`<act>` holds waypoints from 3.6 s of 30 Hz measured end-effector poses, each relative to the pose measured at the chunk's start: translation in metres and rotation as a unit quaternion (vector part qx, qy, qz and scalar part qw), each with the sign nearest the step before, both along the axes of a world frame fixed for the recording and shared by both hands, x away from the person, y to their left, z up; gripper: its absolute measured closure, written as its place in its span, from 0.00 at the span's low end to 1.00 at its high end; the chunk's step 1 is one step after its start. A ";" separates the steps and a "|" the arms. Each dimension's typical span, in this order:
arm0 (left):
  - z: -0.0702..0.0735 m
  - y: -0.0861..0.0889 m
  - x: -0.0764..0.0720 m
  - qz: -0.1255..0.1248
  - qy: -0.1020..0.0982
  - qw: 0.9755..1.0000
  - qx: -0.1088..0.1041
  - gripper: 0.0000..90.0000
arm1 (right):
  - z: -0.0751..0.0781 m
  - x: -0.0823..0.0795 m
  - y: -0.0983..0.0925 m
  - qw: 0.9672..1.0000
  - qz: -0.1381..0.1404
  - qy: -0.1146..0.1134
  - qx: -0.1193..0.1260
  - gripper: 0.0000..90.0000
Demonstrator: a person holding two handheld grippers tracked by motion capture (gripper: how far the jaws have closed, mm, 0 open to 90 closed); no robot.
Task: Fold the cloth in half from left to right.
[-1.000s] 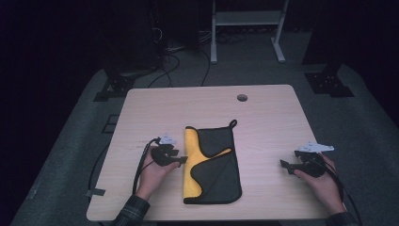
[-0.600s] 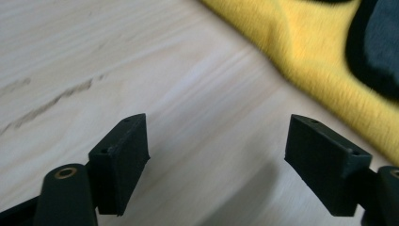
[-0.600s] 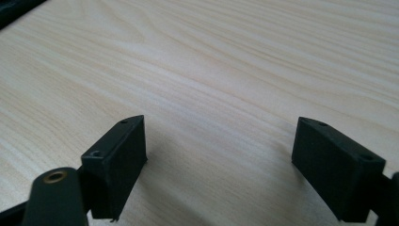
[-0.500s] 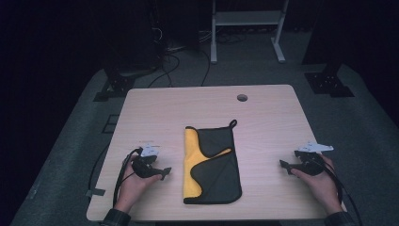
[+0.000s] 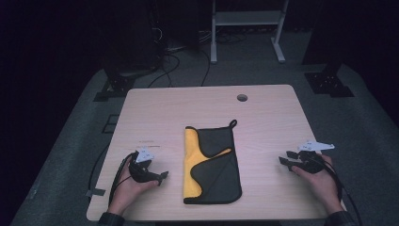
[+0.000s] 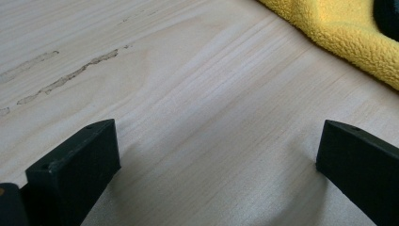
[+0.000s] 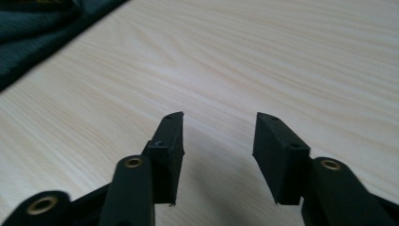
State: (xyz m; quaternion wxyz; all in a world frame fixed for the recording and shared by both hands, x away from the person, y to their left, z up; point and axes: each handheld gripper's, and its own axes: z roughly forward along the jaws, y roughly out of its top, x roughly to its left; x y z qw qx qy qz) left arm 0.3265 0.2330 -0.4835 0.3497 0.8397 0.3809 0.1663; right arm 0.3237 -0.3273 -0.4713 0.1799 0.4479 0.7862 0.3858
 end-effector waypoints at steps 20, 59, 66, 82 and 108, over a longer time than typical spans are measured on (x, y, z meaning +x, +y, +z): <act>0.000 0.000 0.001 -0.003 0.001 1.000 0.001 0.00 | 0.029 0.020 0.050 0.996 0.078 -0.029 0.030 0.66; 0.000 -0.002 0.002 0.009 -0.002 1.000 0.002 0.00 | 0.034 0.057 0.185 0.981 0.189 -0.029 0.040 0.62; 0.000 -0.002 0.003 0.009 -0.002 1.000 0.000 0.00 | 0.023 0.061 0.208 0.977 0.210 -0.016 0.036 0.63; 0.000 -0.001 0.006 -0.004 -0.001 1.000 0.000 0.00 | -0.004 0.063 0.241 0.970 0.242 -0.015 -0.026 0.80; 0.000 -0.001 0.006 -0.004 -0.002 1.000 -0.001 0.00 | 0.034 0.115 0.197 0.991 0.124 -0.025 0.035 0.91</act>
